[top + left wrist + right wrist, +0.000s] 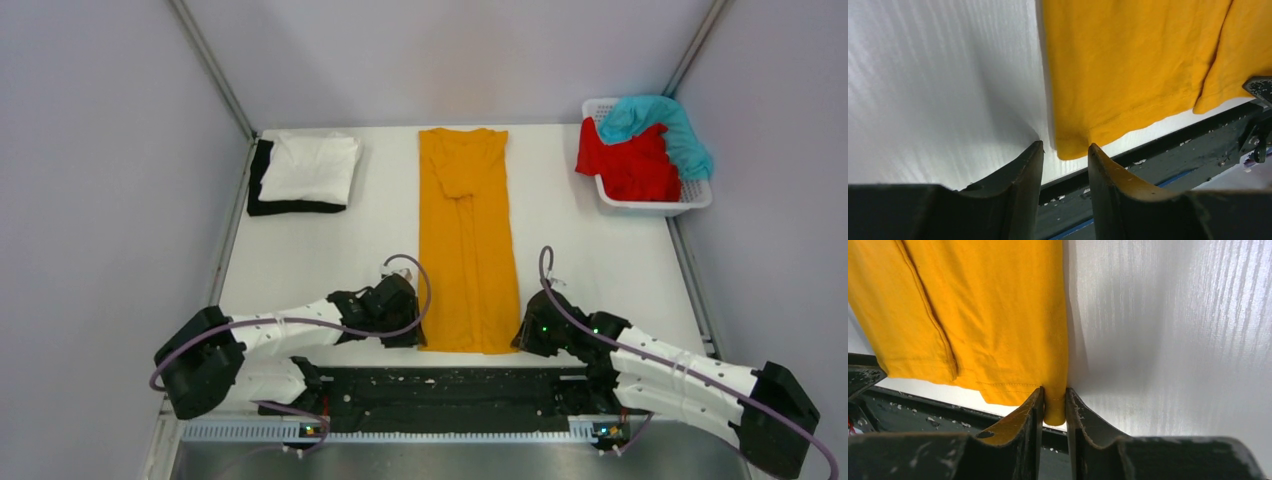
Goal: Fold and stack the t-shirts
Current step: Grab the bottom of the folded rectangular tshirt with both arms, then fold the folded rectangular tshirt in 1/3 of the way, then grab one side of the 2/3 rectangular tshirt with both arms
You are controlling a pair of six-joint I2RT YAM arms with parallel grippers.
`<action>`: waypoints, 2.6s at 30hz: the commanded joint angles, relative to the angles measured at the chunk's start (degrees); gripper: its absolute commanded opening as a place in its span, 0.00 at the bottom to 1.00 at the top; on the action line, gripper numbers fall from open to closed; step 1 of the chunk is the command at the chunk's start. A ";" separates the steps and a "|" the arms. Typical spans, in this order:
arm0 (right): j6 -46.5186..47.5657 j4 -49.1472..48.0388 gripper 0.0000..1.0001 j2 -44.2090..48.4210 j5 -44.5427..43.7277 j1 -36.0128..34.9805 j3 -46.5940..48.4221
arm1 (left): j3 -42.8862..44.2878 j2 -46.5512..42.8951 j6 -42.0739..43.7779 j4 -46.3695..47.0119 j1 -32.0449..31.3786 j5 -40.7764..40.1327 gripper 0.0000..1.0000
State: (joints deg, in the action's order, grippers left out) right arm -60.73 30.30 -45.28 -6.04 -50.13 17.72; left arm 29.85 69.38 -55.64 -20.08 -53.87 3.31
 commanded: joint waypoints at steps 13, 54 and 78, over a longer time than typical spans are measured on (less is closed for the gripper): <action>2.28 -2.19 0.00 1.46 -0.53 0.36 2.39 | 7.35 4.65 1.57 3.83 -1.41 1.15 0.00; 27.07 -31.34 0.49 -59.43 4.81 32.15 51.64 | 69.17 51.54 23.23 -5.71 33.07 12.79 0.57; 19.37 -35.10 0.76 -37.54 14.13 32.03 16.64 | 28.01 30.67 13.75 9.07 27.78 11.89 0.71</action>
State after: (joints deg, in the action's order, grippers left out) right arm -40.29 -0.56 -80.16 6.24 -18.20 34.13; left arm 55.70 97.30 -40.71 -15.42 -26.30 15.55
